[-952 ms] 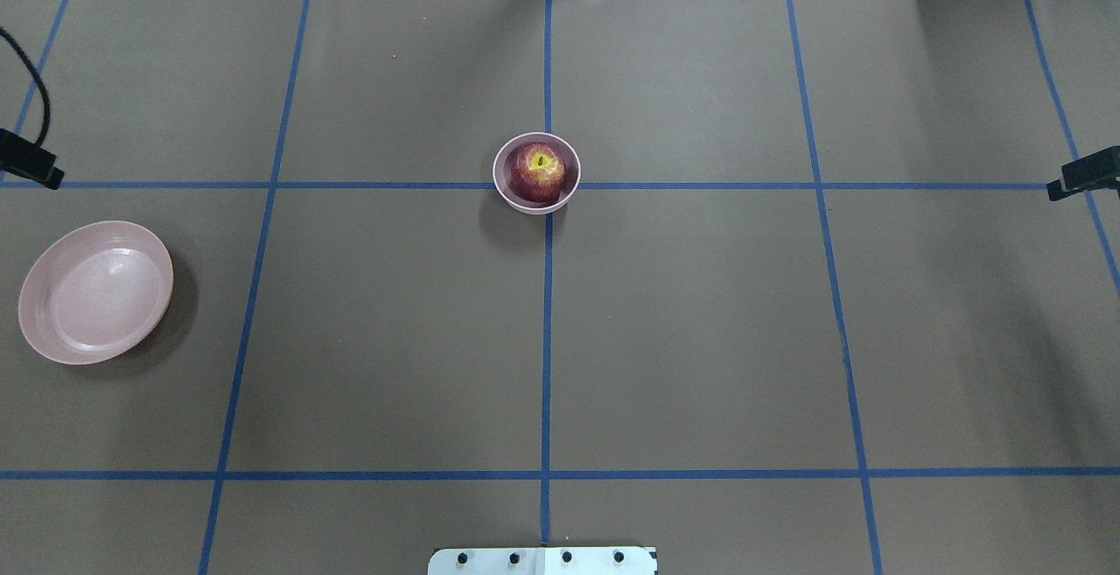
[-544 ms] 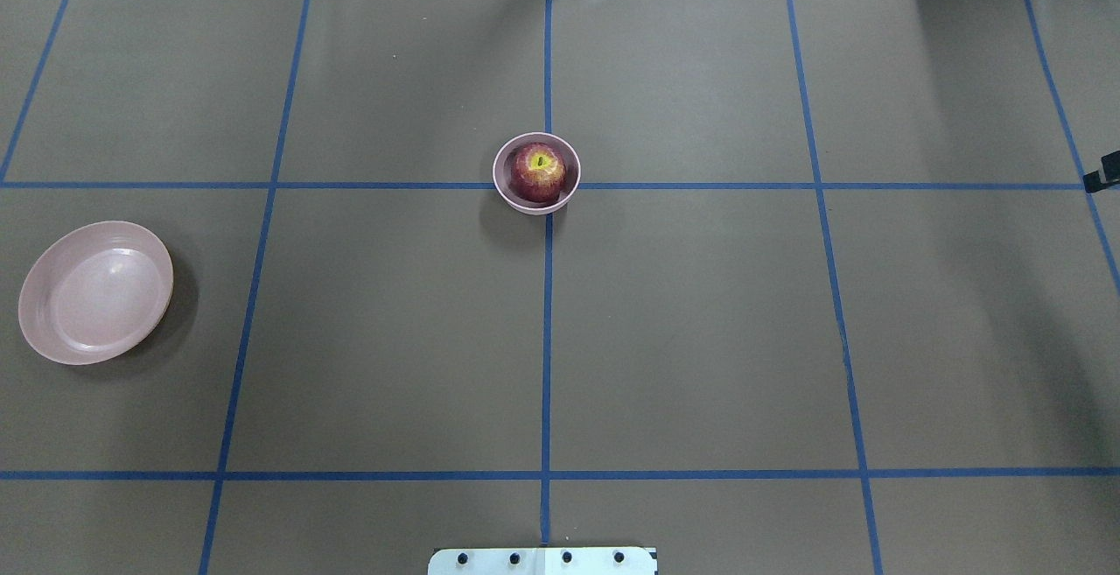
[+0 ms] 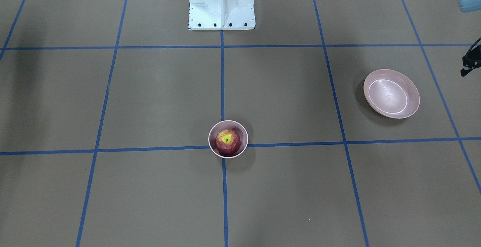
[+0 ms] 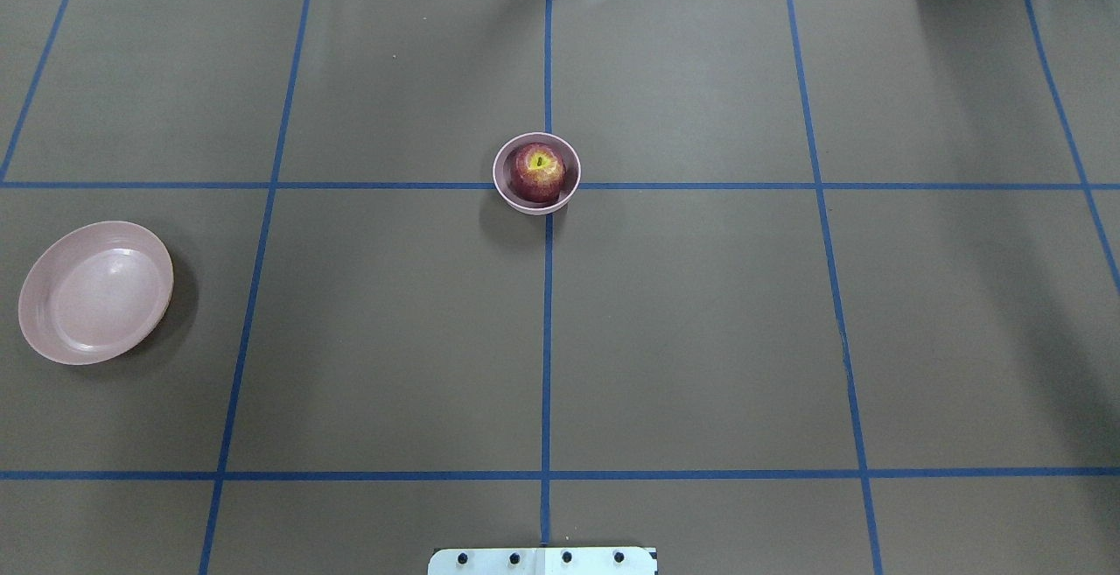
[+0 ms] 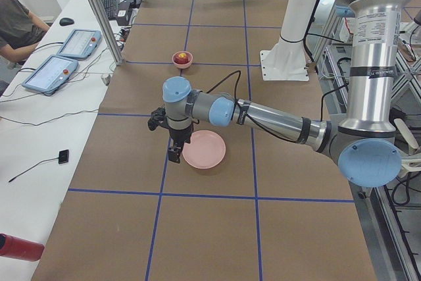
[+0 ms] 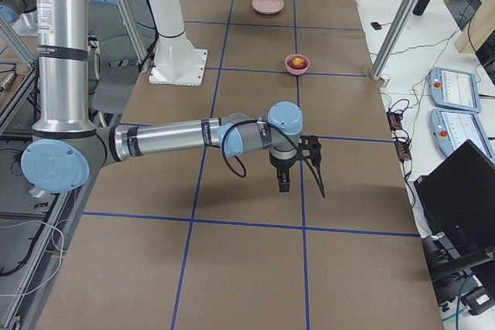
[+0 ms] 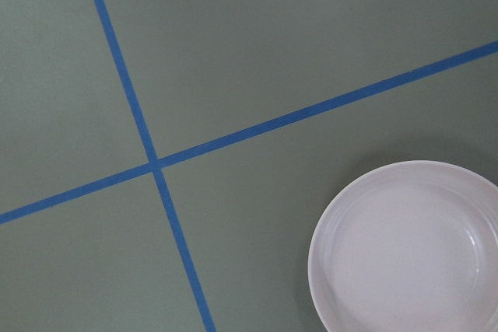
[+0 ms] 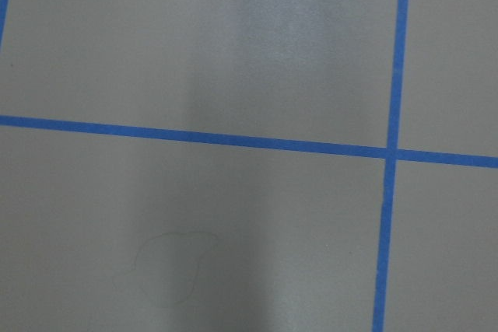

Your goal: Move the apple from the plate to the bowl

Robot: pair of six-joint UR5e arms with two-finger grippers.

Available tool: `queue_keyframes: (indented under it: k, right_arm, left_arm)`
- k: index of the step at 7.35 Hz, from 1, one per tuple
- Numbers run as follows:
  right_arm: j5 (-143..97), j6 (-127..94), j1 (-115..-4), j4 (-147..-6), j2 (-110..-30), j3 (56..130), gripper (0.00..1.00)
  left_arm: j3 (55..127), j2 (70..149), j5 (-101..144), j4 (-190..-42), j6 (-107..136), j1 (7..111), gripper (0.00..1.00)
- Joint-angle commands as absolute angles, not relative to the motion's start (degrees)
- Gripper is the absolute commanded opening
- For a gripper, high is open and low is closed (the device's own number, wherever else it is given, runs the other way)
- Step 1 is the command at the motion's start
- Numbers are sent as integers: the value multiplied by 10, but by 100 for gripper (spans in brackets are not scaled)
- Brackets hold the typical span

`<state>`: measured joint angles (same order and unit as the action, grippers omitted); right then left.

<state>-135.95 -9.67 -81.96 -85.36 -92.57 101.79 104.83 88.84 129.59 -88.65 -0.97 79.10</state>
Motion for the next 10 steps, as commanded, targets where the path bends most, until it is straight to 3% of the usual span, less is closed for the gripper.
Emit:
queue_keyframes:
  k: [1,3,10]
  right_arm:
    - [-1375,-85,-822,-870,-921,1017,100]
    - [-1376,-83,-824,-869,-926,1007,100]
    - [-1385,-84,-854,-862,-955,1005,100]
  left_arm:
    - [1042,862,1334,-884,-5,808,99]
    - [1066,819,1367,-911,1,840,99]
    - [1103,802,1372,-915,7,870,99]
